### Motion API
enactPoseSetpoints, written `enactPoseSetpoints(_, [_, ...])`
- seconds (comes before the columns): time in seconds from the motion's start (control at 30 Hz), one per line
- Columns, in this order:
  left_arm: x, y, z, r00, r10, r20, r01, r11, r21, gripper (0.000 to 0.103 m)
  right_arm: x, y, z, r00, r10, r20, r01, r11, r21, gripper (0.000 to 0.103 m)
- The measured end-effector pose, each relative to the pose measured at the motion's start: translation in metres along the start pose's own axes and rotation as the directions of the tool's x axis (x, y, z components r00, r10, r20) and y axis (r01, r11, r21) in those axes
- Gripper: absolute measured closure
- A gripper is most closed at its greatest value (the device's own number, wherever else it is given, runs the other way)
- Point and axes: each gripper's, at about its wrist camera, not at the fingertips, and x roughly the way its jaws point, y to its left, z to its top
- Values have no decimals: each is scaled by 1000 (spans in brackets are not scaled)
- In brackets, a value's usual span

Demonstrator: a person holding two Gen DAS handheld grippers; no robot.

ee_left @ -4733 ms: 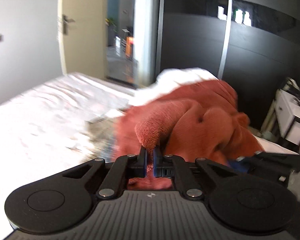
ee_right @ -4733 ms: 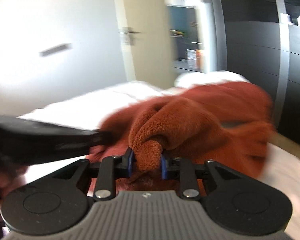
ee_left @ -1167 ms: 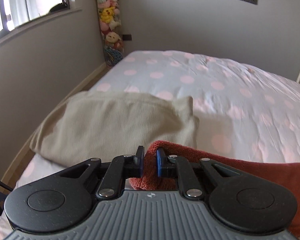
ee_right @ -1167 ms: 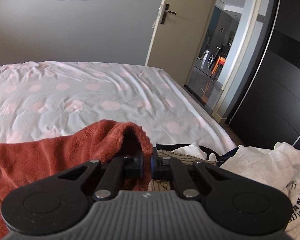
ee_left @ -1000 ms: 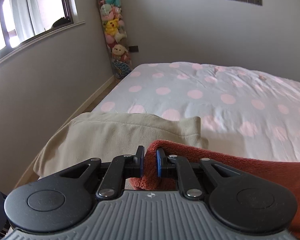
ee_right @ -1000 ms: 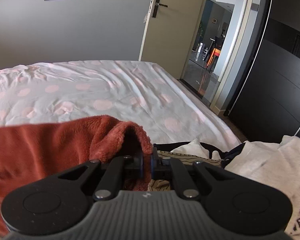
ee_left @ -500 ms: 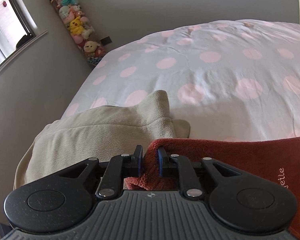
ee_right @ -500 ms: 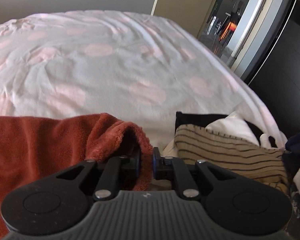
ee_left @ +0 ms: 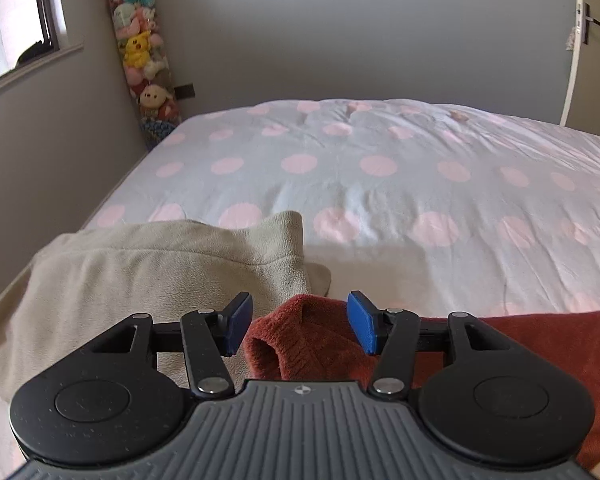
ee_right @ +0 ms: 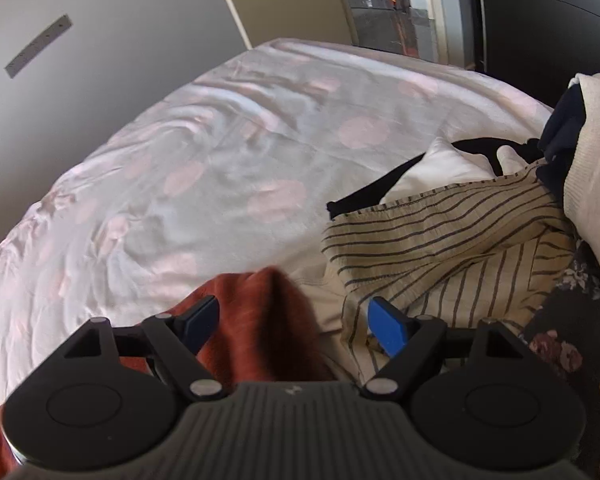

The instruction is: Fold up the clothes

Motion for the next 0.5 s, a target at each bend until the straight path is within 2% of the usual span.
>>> enactPoseSetpoints(0.1, [-20, -3, -11, 1000, -9, 2, 9, 1000, 30, 47, -5, 17, -16, 1000, 6, 8, -5, 989, -147, 22])
enactPoseSetpoints(0.13, [-27, -4, -14, 1000, -12, 3, 11, 999, 40, 47, -4, 22, -22, 1000, 5, 11, -3, 979, -202, 27])
enactPoseSetpoints(0.17, [-29, -2, -21, 1000, -15, -12, 15, 999, 46, 47, -2, 26, -28, 1000, 4, 12, 0, 967, -256, 38])
enactPoseSetpoints(0.23, [-33, 2, -37, 999, -21, -44, 23, 998, 57, 47, 9, 30, -37, 1000, -26, 0, 25, 944, -329, 46])
enactPoseSetpoints(0.3, [-37, 6, -52, 997, -27, -77, 32, 997, 67, 47, 22, 26, -41, 998, -53, -27, 41, 942, -333, 52])
enactPoseSetpoints(0.37, [-40, 10, -67, 994, -32, -109, 41, 996, 77, 47, 34, 21, -44, 994, -98, -53, 75, 939, -335, 93])
enactPoseSetpoints(0.43, [-44, 14, -82, 989, -37, -141, 50, 995, 87, 47, 43, 16, -44, 983, -177, -48, 150, 929, -338, 93])
enactPoseSetpoints(0.5, [-48, 18, -97, 984, -42, -174, 59, 994, 96, 47, 49, 7, -41, 980, -195, -48, 172, 937, -304, 93])
